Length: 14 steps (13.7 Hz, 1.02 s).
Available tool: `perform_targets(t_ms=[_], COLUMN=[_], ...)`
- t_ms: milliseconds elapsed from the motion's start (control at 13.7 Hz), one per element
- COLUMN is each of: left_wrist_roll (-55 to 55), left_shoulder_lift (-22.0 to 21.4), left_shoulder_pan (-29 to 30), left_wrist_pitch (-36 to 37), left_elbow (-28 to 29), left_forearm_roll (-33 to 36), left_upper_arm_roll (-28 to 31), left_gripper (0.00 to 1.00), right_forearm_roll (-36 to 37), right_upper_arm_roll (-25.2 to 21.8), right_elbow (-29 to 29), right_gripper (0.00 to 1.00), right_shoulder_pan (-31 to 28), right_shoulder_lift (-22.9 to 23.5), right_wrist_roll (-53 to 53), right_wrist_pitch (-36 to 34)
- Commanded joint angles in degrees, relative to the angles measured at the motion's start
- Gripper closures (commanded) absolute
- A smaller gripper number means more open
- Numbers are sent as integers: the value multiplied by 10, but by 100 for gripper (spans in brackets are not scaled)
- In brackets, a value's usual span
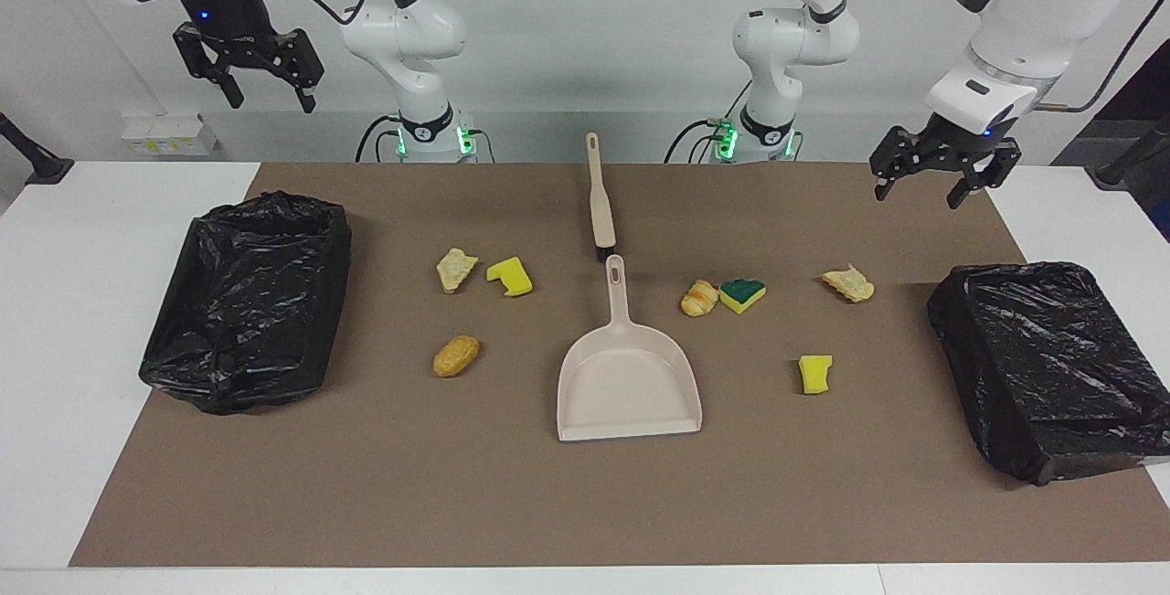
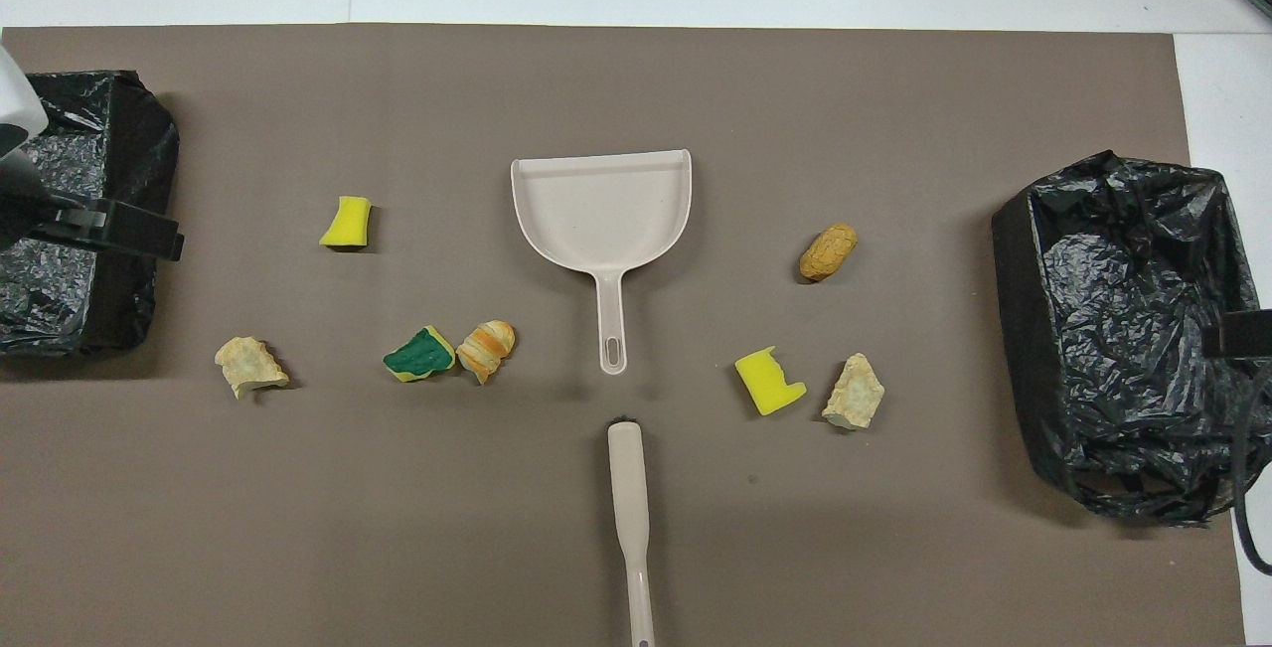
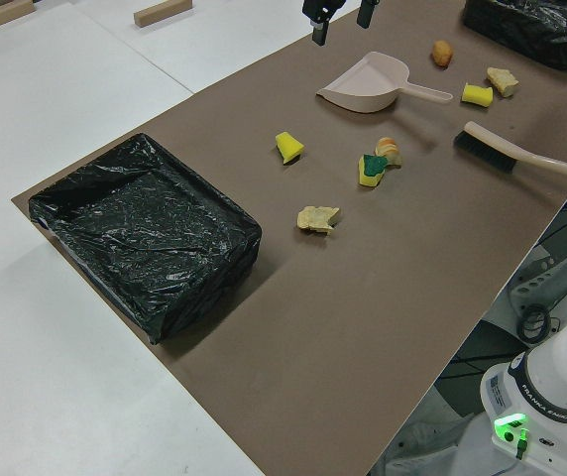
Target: Sweep and dump trash in bin
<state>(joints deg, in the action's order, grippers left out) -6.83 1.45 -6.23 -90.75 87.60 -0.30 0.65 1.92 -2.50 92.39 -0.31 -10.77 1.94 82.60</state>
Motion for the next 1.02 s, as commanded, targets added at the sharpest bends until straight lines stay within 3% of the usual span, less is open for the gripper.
perform_targets(t_ms=[0,512,805,952], left_wrist_roll=[-6,29,81,126], left_shoulder_lift=[-18,-26,-89,-132], left_shoulder_pan=[6,-10,-104,-170], left_wrist_pitch=[-1,-3,-37,-77], left_elbow=[22,33,164,253], left_forearm_roll=[-7,-9,-14,-14], left_upper_arm_roll=[-1,-7,-8,-8], left_gripper=[0,0,0,0], right_forearm_roll=[4,3,-3,-4], right_upper_arm_roll=[1,5,34,48], right_elbow=[16,20,88,137], right_gripper=[0,0,0,0], right_shoulder_pan=[-5,-1,0,26], right_shoulder_lift=[-6,-4,-27,-34], right_wrist_roll=[-18,-19,-12,-9], right_wrist_pitch=[13,13,16,53])
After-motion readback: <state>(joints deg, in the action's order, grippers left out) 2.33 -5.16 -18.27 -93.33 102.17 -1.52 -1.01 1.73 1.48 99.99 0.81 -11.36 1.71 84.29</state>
